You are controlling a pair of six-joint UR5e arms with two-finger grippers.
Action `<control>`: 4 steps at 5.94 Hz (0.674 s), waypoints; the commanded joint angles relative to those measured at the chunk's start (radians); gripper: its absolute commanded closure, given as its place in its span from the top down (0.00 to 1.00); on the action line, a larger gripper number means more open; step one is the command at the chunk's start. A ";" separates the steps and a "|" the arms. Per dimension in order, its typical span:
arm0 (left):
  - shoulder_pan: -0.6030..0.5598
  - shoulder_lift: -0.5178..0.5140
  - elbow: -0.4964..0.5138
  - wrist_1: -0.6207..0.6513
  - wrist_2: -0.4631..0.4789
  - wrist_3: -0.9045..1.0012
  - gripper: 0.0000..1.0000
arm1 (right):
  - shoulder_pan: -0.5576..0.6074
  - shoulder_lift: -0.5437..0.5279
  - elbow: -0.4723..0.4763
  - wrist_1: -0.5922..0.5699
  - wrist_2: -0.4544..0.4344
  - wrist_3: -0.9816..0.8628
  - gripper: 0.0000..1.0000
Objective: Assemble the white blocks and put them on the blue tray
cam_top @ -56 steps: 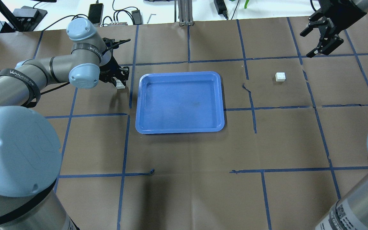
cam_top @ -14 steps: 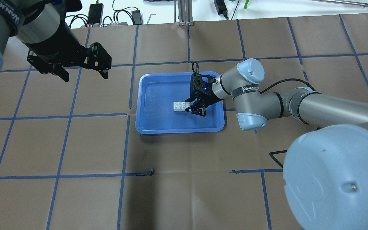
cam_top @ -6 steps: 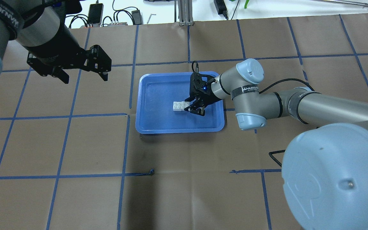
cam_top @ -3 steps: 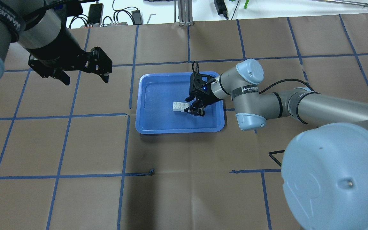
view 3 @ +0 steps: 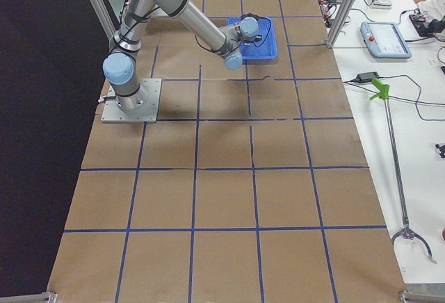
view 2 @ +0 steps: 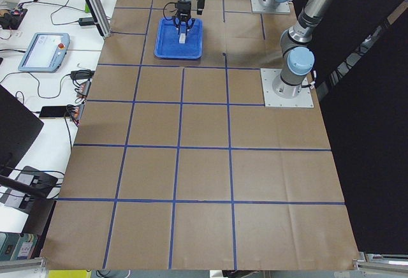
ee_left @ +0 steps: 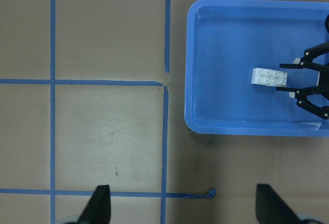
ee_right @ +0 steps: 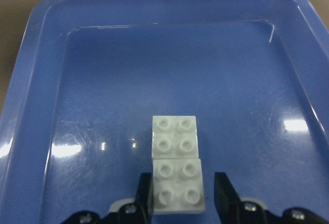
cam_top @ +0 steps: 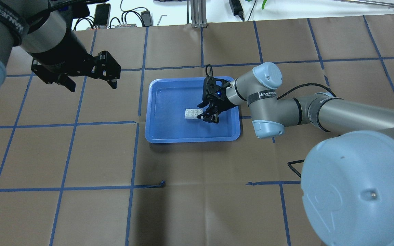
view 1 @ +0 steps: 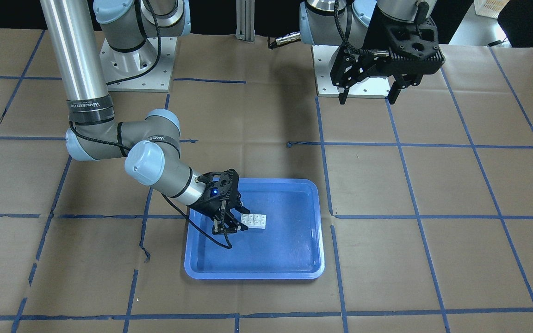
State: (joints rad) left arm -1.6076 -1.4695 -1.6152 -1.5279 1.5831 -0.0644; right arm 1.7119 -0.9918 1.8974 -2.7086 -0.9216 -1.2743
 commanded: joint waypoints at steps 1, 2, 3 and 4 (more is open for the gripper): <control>0.002 0.000 0.000 0.000 0.000 0.000 0.99 | 0.000 0.001 -0.004 0.001 0.004 0.021 0.94; 0.002 0.000 0.000 0.000 0.000 0.000 0.99 | 0.000 -0.005 -0.004 0.003 0.001 0.097 1.00; 0.002 0.000 0.000 0.000 0.000 0.002 0.99 | -0.003 -0.020 -0.008 0.006 -0.014 0.180 1.00; 0.002 0.000 0.000 0.000 0.000 0.000 0.99 | -0.005 -0.051 -0.009 0.013 -0.052 0.307 1.00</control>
State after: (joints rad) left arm -1.6061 -1.4696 -1.6153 -1.5278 1.5831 -0.0637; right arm 1.7091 -1.0188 1.8901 -2.7012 -0.9450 -1.0753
